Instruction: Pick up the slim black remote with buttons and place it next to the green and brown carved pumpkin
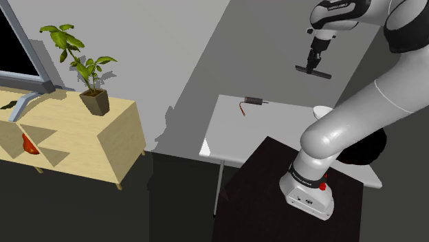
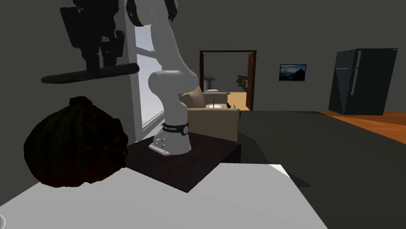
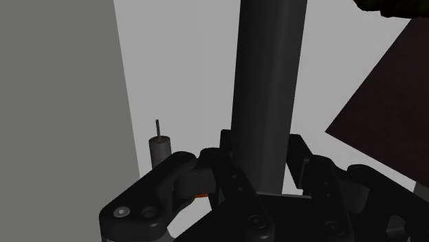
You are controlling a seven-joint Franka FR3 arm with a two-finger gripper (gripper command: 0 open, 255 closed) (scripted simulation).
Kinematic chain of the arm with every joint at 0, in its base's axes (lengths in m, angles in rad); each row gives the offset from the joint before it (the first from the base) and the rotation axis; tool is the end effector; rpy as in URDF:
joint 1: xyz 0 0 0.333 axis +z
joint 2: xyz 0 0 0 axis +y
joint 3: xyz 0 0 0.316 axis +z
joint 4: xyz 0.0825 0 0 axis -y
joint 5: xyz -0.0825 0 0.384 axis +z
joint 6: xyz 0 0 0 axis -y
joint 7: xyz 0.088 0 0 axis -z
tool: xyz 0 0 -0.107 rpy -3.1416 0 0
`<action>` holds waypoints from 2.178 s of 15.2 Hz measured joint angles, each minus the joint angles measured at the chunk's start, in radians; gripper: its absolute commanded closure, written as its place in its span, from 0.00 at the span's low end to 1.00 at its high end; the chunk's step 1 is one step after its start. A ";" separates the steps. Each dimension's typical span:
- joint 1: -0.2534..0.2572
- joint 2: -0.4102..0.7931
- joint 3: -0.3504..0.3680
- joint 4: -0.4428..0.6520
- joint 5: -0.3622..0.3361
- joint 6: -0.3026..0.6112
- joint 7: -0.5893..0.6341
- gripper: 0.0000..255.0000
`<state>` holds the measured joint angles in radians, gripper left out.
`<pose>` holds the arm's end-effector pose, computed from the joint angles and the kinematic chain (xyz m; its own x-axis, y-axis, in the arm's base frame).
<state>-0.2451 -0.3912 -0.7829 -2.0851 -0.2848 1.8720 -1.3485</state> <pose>0.1964 -0.4445 0.5409 0.9112 0.4118 0.0124 0.4097 -0.9088 0.0791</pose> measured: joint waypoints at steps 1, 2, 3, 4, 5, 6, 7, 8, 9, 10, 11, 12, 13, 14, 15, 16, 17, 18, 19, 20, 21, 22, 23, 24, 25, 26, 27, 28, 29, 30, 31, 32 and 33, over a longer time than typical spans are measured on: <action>0.007 0.029 -0.031 0.028 0.015 0.002 -0.032 1.00; 0.019 0.073 -0.074 0.065 0.040 0.009 -0.074 1.00; 0.024 0.100 -0.105 0.082 0.057 0.018 -0.108 1.00; 0.031 0.134 -0.141 0.112 0.081 0.018 -0.147 1.00; 0.039 0.171 -0.176 0.148 0.110 0.012 -0.187 1.00; 0.046 0.220 -0.221 0.183 0.149 0.013 -0.237 1.00; 0.050 0.276 -0.266 0.214 0.198 0.017 -0.292 1.00; 0.046 0.336 -0.302 0.245 0.255 0.015 -0.347 1.00; 0.038 0.381 -0.324 0.263 0.300 0.019 -0.391 1.00; 0.031 0.402 -0.333 0.267 0.321 0.026 -0.414 1.00; 0.024 0.421 -0.337 0.268 0.340 0.034 -0.432 1.00; 0.021 0.429 -0.339 0.260 0.349 0.046 -0.440 1.00; 0.018 0.437 -0.340 0.251 0.357 0.058 -0.447 1.00; 0.021 0.430 -0.339 0.234 0.351 0.072 -0.443 1.00; 0.020 0.433 -0.340 0.222 0.354 0.085 -0.447 1.00; 0.016 0.443 -0.340 0.217 0.364 0.095 -0.455 1.00; 0.014 0.448 -0.341 0.205 0.370 0.108 -0.460 1.00; 0.014 0.454 -0.340 0.193 0.376 0.122 -0.463 1.00; 0.012 0.460 -0.340 0.185 0.383 0.133 -0.468 1.00; 0.013 0.460 -0.339 0.171 0.383 0.147 -0.467 1.00; 0.009 0.468 -0.339 0.161 0.392 0.160 -0.475 1.00; 0.008 0.473 -0.338 0.151 0.397 0.172 -0.478 1.00; 0.005 0.482 -0.336 0.143 0.407 0.183 -0.485 1.00; 0.005 0.483 -0.335 0.130 0.410 0.197 -0.486 1.00; 0.001 0.491 -0.335 0.123 0.418 0.207 -0.494 1.00; 0.000 0.494 -0.333 0.111 0.423 0.220 -0.497 1.00; -0.003 0.505 -0.330 0.102 0.435 0.234 -0.504 1.00; -0.008 0.516 -0.327 0.096 0.447 0.244 -0.512 1.00; -0.014 0.529 -0.324 0.089 0.462 0.256 -0.522 1.00; -0.019 0.537 -0.321 0.083 0.472 0.266 -0.531 1.00; -0.022 0.544 -0.318 0.071 0.480 0.280 -0.537 1.00; -0.025 0.551 -0.315 0.061 0.490 0.293 -0.544 1.00; -0.033 0.566 -0.309 0.061 0.506 0.300 -0.554 1.00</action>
<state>-0.2786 0.1749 -1.0914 -2.0243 0.2213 2.1717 -1.9028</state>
